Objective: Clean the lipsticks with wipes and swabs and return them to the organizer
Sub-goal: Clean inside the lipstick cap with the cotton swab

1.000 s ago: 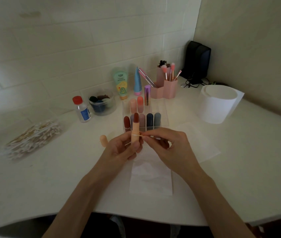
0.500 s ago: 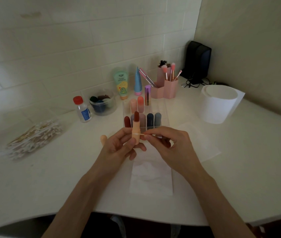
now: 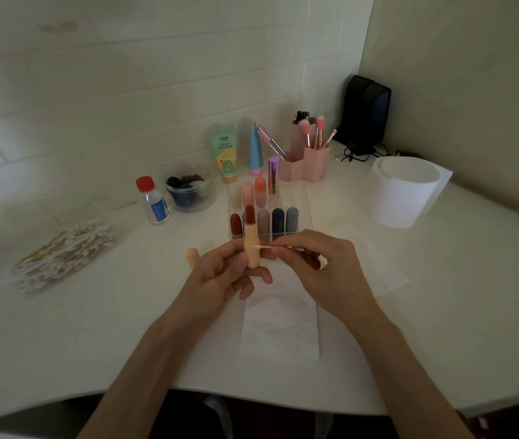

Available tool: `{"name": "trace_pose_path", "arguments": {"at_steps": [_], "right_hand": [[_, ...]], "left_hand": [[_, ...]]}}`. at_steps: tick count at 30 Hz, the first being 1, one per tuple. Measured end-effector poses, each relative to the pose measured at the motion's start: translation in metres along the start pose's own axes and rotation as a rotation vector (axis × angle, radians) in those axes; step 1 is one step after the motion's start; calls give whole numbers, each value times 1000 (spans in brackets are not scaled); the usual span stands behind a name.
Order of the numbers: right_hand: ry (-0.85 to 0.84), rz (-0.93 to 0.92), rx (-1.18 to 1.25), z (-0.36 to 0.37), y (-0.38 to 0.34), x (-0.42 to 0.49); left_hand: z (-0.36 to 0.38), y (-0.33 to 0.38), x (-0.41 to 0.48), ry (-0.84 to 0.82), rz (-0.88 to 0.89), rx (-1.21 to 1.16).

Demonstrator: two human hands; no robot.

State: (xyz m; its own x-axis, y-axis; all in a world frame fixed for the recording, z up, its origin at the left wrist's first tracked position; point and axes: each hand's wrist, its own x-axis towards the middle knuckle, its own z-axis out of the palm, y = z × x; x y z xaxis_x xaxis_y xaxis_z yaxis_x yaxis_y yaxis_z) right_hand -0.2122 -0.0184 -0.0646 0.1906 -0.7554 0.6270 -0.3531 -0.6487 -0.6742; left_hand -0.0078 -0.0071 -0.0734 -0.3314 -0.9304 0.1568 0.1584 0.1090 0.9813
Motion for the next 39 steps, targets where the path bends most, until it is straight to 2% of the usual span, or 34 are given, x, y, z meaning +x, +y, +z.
{"name": "trace_pose_path", "arguments": {"at_steps": [6,9,13,19,23,30,39], "right_hand": [[68,59,50,-4,2,1],[140,95,121,-8,1,3],[196,132,122,-8,1,4],[195,164,40,-7,5,2],[197,172,8,-7,5,2],[195,199,-16,-8,7,1],[197,212,-37,-9,9,1]], "left_hand": [[3,5,-1,25,3,-39],[5,8,0,101,-12,-66],[13,12,0,238,-13,26],[6,7,1,401,14,335],[6,3,-1,443,66,580],[7,-5,-6,538,-5,1038],[7,-17,6,577,-52,1264]]}}
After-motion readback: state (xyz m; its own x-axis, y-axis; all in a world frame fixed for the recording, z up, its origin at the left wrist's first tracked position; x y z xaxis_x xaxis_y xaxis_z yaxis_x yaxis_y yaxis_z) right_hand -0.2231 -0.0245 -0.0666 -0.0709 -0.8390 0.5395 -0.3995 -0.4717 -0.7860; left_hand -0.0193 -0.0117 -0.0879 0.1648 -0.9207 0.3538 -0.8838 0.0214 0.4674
